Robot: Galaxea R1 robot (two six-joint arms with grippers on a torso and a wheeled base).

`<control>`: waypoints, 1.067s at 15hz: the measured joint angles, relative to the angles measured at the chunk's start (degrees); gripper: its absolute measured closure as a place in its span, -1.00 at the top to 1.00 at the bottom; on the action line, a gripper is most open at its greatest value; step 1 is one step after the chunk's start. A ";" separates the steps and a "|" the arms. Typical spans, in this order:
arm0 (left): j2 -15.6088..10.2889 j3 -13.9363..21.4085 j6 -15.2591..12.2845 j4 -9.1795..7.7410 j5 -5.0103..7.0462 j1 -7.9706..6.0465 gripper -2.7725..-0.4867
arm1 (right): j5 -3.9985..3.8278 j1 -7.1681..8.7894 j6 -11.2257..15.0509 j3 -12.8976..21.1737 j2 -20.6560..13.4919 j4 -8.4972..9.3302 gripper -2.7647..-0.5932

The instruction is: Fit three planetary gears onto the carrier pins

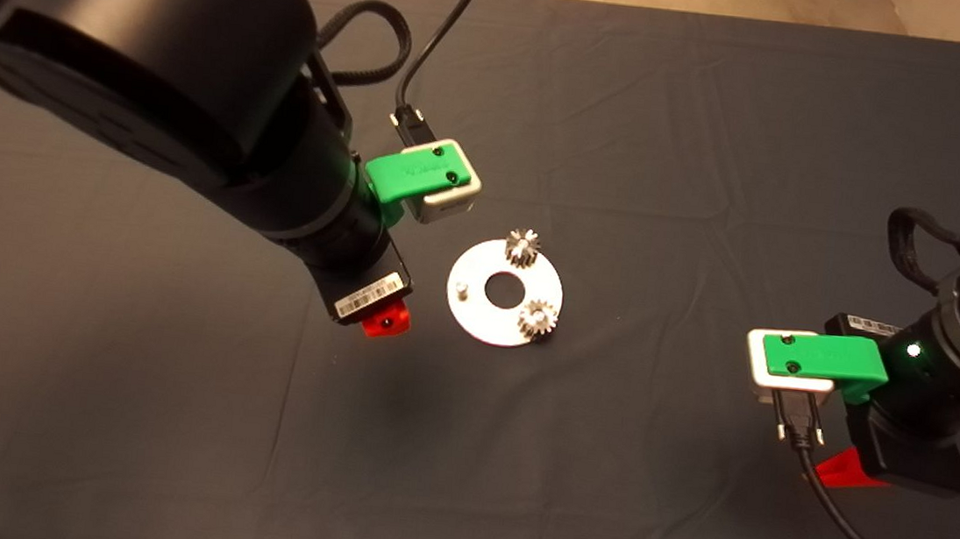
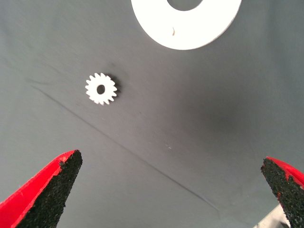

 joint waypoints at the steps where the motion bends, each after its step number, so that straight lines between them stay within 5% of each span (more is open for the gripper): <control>1: 0.22 -0.33 0.21 -0.07 0.00 1.10 1.00 | -0.01 0.18 0.00 0.46 -0.17 0.25 -0.05; 4: 0.27 -0.74 0.81 -0.05 -0.07 3.46 1.00 | -0.01 0.56 0.02 1.73 -0.71 1.47 -0.05; 8: 0.27 -2.59 2.95 0.04 -0.06 6.39 1.00 | -0.01 3.44 0.02 3.05 -2.22 4.32 -0.05; 12: 1.04 -8.79 8.57 0.86 -0.02 7.13 1.00 | -0.06 3.91 0.02 3.56 -3.70 5.69 -0.05; 16: 3.66 -16.19 14.11 3.65 -0.07 9.14 1.00 | -0.01 3.91 0.00 4.33 -4.85 6.09 -0.05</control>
